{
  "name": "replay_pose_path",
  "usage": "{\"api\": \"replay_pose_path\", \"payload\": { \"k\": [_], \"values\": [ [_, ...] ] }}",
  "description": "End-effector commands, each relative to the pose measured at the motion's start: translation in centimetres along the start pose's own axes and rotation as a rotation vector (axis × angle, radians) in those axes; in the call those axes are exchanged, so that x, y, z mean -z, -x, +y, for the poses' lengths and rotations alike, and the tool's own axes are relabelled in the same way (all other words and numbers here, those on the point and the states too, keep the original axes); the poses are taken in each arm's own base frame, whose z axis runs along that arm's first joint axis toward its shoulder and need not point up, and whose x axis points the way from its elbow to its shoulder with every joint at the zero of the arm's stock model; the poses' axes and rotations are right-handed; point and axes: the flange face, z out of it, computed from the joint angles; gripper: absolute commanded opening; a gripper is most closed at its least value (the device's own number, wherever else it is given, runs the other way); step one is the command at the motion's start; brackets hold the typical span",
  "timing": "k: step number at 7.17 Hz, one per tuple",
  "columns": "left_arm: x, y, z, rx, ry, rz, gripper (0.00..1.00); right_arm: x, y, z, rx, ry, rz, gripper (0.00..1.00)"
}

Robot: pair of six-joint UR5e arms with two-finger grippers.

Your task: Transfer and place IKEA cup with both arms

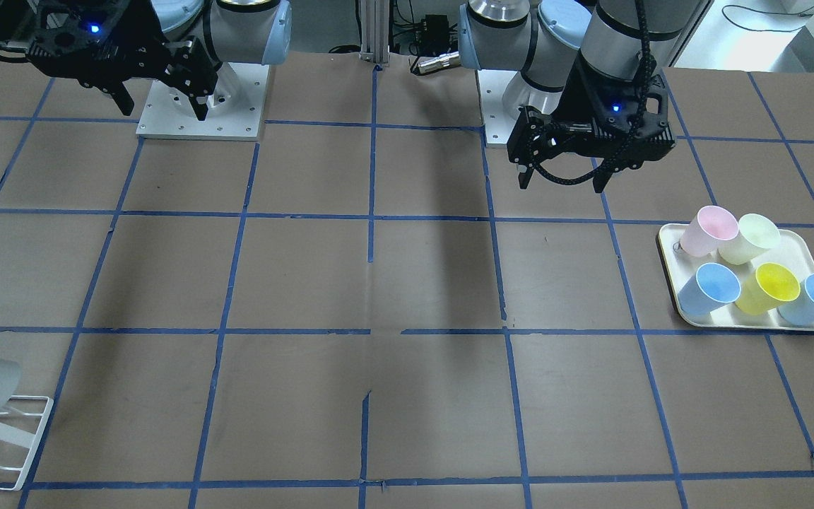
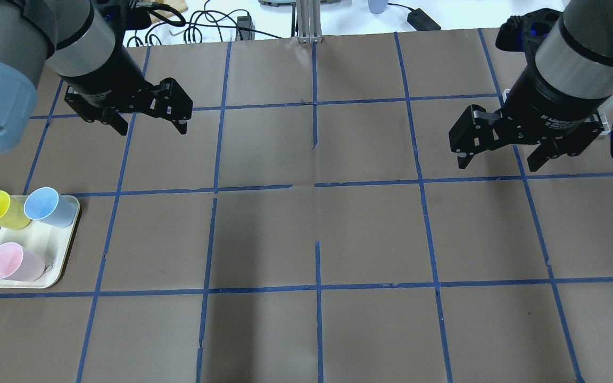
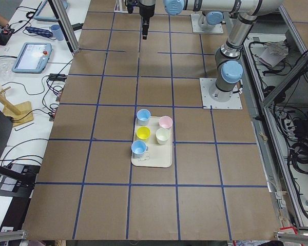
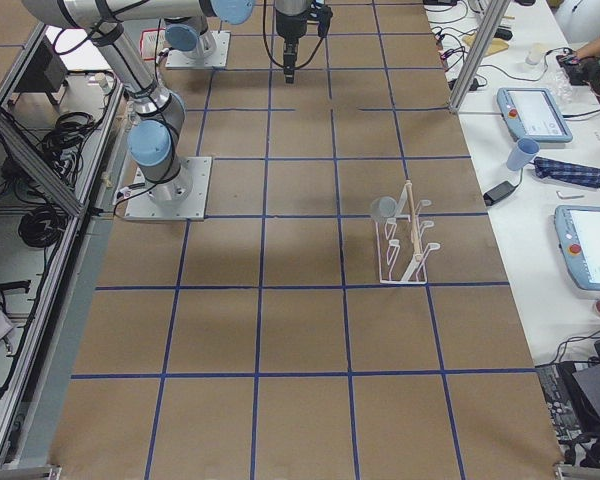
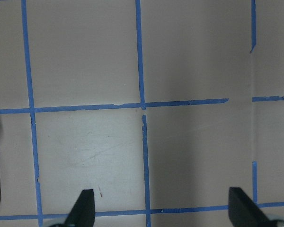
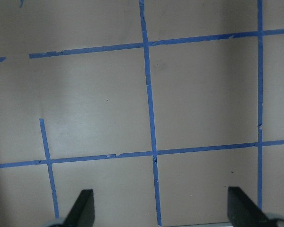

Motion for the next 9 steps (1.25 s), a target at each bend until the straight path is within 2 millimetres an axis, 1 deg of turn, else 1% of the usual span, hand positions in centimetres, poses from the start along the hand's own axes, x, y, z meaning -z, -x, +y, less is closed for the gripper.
{"api": "replay_pose_path", "payload": {
  "k": [1,5,7,8,9],
  "values": [
    [0.06,0.09,-0.03,0.002,-0.001,-0.002,1.0,0.02,-0.03,0.07,0.0,0.0,0.001,1.0],
    [0.14,0.01,-0.03,0.0,-0.002,-0.002,1.0,-0.63,-0.04,0.03,-0.001,0.014,0.002,1.0],
    [0.22,0.01,-0.05,0.0,-0.004,-0.002,1.0,-0.45,-0.08,-0.05,-0.001,0.017,0.006,1.0],
    [0.14,0.01,-0.03,0.0,-0.002,-0.002,1.0,-0.62,-0.43,-0.21,-0.009,0.041,-0.001,1.0],
    [0.16,0.01,-0.05,0.0,-0.004,-0.002,1.0,-0.36,-0.55,-0.34,0.002,0.032,-0.001,1.0]
  ]
}}
